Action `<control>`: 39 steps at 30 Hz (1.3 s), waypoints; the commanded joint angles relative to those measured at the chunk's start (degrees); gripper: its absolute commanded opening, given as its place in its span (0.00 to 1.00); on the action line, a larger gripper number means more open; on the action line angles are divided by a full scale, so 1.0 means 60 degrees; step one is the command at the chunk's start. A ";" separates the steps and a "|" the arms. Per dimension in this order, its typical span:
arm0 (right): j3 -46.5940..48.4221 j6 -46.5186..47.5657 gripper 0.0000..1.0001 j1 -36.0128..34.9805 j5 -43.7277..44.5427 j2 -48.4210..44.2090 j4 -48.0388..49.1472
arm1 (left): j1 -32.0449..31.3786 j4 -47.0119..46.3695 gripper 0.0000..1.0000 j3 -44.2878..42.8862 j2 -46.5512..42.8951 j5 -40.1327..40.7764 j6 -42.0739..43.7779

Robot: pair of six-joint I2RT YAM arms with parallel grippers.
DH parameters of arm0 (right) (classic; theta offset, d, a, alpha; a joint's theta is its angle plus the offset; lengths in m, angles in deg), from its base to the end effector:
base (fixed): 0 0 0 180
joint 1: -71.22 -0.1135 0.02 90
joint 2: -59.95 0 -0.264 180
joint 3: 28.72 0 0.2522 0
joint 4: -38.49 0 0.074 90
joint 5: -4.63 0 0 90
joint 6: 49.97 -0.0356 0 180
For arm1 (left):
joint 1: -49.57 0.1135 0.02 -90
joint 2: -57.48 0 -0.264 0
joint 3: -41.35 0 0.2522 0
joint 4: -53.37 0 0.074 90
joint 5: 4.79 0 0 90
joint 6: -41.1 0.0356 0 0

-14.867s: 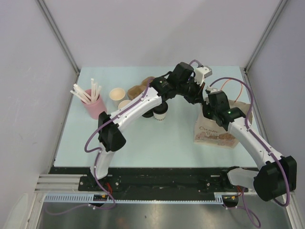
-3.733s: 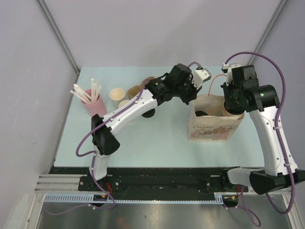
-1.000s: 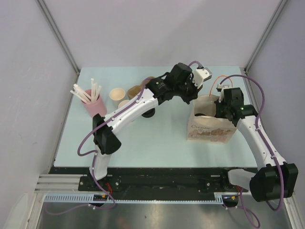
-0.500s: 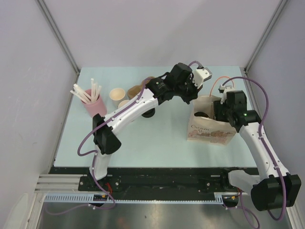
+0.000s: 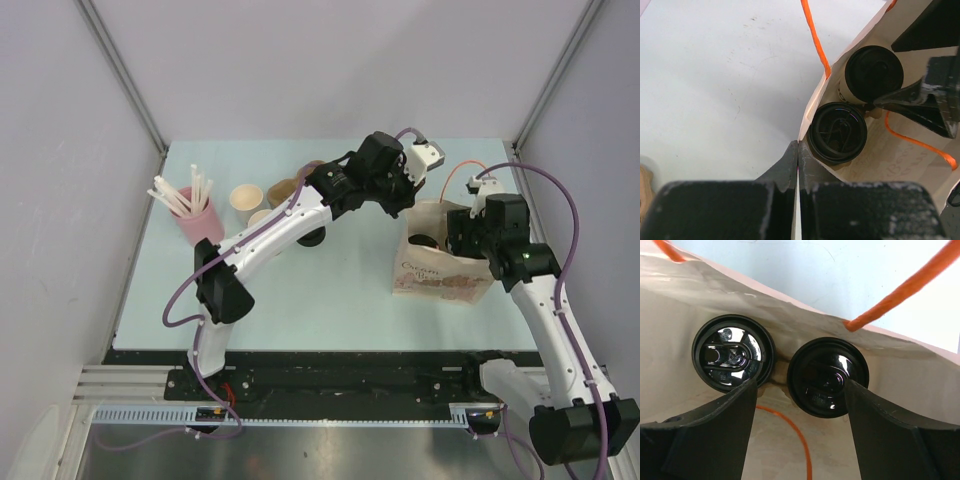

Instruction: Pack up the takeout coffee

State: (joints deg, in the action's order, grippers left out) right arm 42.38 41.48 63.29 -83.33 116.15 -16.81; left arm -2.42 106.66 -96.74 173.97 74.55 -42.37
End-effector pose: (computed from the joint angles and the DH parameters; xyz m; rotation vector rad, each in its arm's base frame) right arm 0.1986 0.0264 0.3267 -0.1674 2.2693 0.0190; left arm 0.2811 -0.3704 0.3854 1.1663 1.8493 -0.6585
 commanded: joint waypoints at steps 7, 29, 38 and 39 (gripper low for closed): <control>0.0858 -0.0169 0.83 -0.0188 0.0377 -0.0812 0.0170 | 0.0037 -0.0128 0.01 -0.0342 0.0053 -0.0040 0.0392; 0.2337 -0.0198 0.99 -0.0247 -0.0673 -0.2175 0.0258 | 0.0037 -0.0143 0.00 -0.0284 0.0068 -0.0055 0.0480; 0.2806 -0.0798 0.99 -0.0247 -0.2302 -0.2805 0.1063 | 0.0022 -0.0128 0.00 -0.0313 0.0097 -0.0070 0.0509; 0.2850 -0.0886 0.99 -0.0247 -0.2332 -0.2849 0.1122 | 0.0036 -0.0143 0.00 -0.0327 0.0097 -0.0055 0.0495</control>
State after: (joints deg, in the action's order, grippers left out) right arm 56.54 38.40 62.07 -92.22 100.44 -14.47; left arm -2.42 106.64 -96.74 174.19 74.55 -42.24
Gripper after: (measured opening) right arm 0.992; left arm 0.005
